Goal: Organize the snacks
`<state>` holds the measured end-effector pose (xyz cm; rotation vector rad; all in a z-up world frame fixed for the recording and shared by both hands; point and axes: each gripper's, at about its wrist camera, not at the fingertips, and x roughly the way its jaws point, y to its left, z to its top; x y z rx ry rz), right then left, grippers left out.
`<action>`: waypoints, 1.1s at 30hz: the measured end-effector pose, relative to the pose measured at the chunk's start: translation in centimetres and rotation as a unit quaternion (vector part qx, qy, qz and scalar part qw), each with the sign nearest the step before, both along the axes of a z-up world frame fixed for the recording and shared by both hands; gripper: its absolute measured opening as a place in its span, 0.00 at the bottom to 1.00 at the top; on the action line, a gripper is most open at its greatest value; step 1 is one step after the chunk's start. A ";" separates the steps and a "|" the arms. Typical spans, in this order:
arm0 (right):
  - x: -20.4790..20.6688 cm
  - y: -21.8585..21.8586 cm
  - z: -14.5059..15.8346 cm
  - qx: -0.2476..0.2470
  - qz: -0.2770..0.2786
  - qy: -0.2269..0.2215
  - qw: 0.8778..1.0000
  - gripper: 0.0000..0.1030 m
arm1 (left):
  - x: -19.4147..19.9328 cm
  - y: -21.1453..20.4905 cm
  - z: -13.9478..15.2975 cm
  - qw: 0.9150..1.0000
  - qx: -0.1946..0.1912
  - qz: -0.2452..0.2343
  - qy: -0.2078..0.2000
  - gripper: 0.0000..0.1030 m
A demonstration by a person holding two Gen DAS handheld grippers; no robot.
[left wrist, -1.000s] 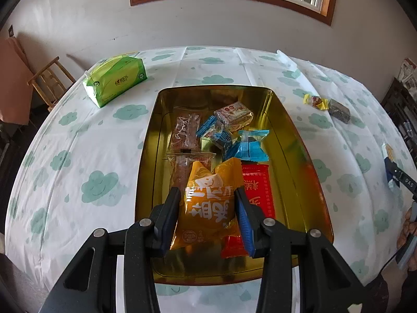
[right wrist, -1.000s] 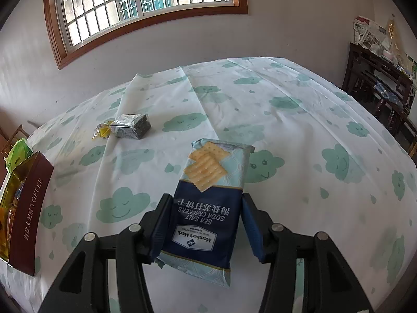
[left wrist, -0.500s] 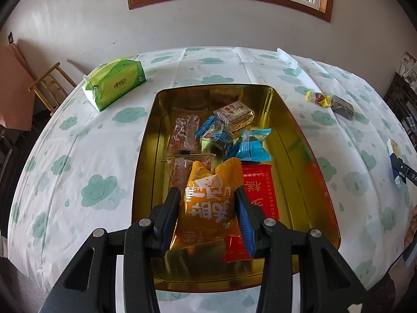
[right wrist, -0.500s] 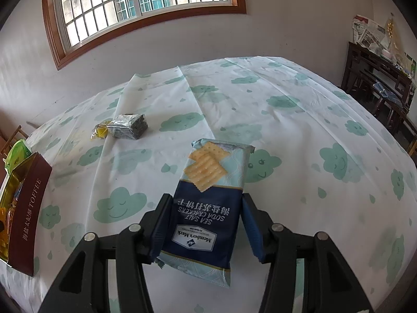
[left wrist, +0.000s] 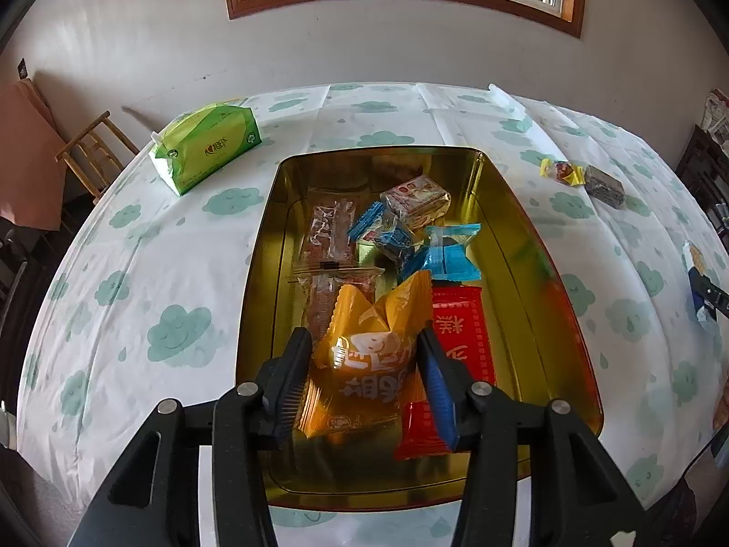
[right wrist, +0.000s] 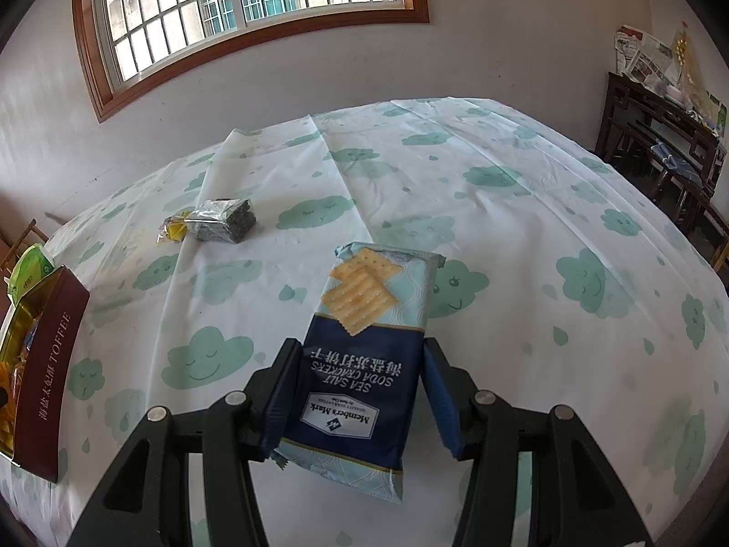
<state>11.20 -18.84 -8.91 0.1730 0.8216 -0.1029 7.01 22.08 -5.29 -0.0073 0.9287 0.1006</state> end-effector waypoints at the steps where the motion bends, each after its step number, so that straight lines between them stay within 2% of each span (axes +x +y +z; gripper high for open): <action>1: 0.0 0.0 0.0 0.000 0.000 0.000 1.000 0.52 | 0.0 0.1 0.0 1.000 0.001 0.001 -0.001 0.45; 3: 0.0 0.0 0.0 0.000 0.000 0.000 1.000 0.52 | -0.2 0.1 0.3 1.000 0.002 0.002 -0.004 0.48; 5: -0.1 -0.1 0.0 -0.001 0.000 -0.001 1.000 0.52 | -0.3 0.2 0.7 1.000 0.004 0.005 -0.010 0.58; 8: -0.3 -0.2 0.2 -0.002 0.000 -0.003 1.000 0.52 | -0.8 0.3 1.4 1.000 0.002 0.008 -0.023 0.63; 22: -0.9 2.3 2.7 0.010 0.024 -0.017 1.000 0.52 | -3.8 0.7 4.0 0.997 -0.015 0.031 -0.063 0.65; 27: -0.9 5.3 5.0 0.027 0.064 -0.032 0.997 0.52 | -4.9 0.7 4.8 0.996 -0.022 0.037 -0.074 0.67; 33: -0.6 11.4 7.9 0.060 0.140 -0.046 0.987 0.52 | -6.0 0.9 5.5 0.995 -0.022 0.039 -0.086 0.69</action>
